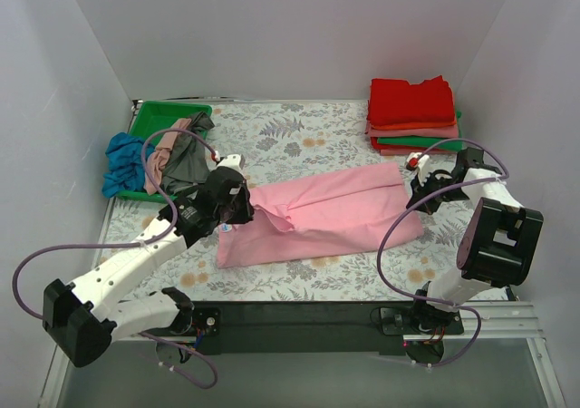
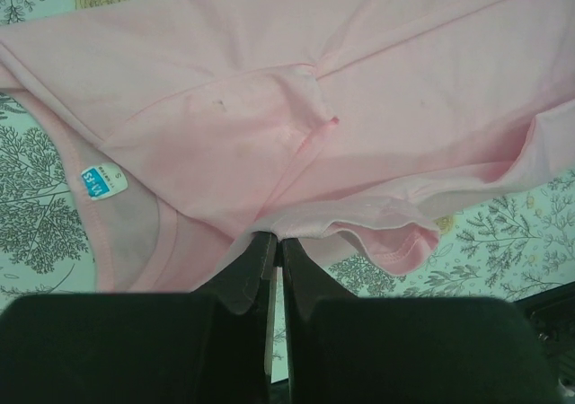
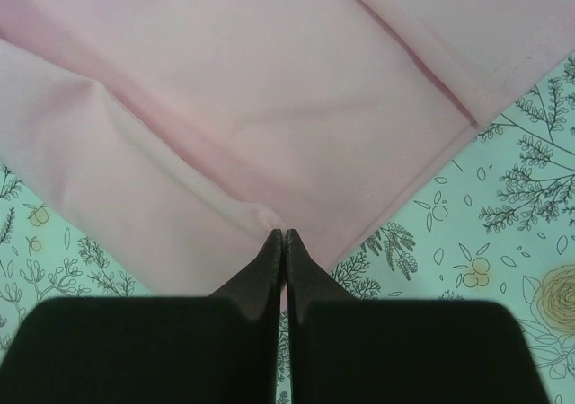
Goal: Fold and stack the t-shirts
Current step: Fold the tshirt
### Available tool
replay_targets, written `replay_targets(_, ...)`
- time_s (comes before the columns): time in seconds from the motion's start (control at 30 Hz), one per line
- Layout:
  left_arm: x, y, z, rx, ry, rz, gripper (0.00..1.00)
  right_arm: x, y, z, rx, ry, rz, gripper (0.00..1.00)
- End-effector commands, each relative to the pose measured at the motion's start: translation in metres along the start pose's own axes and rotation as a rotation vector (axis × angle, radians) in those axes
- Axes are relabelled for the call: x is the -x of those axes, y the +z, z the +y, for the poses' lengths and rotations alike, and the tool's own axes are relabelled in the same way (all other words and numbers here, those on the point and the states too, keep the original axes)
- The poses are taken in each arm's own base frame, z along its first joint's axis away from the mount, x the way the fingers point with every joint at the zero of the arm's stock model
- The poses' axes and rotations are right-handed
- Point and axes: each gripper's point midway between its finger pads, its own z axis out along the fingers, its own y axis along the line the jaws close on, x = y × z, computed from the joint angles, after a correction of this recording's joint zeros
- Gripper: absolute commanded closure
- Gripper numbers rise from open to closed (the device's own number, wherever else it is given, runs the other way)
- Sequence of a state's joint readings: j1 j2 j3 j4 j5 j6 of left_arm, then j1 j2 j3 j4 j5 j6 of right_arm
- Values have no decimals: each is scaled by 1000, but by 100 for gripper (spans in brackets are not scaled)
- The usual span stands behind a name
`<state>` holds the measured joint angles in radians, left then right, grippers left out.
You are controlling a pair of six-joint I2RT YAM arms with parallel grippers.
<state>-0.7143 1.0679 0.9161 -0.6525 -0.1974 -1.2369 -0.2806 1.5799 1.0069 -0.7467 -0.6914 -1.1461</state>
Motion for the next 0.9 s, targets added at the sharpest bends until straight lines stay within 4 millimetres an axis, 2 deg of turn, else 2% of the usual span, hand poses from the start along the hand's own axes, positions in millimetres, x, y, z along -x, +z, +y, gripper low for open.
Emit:
replay_targets(0.0,16,3,-6,-46,19,-25,100,-1,0,-10,-45,28,-17,99)
replay_targets(0.4,26,19,17,-3,3,-3,100,5,6,-28,-91,59,-51,99)
replay_targets(0.7,21,27,29,20,-12,39,100,8,7,-40,-129,73,-60,99)
replay_targets(0.87,16,29,35,33,-20,57,100,8,9,-39,-127,79,-70,99)
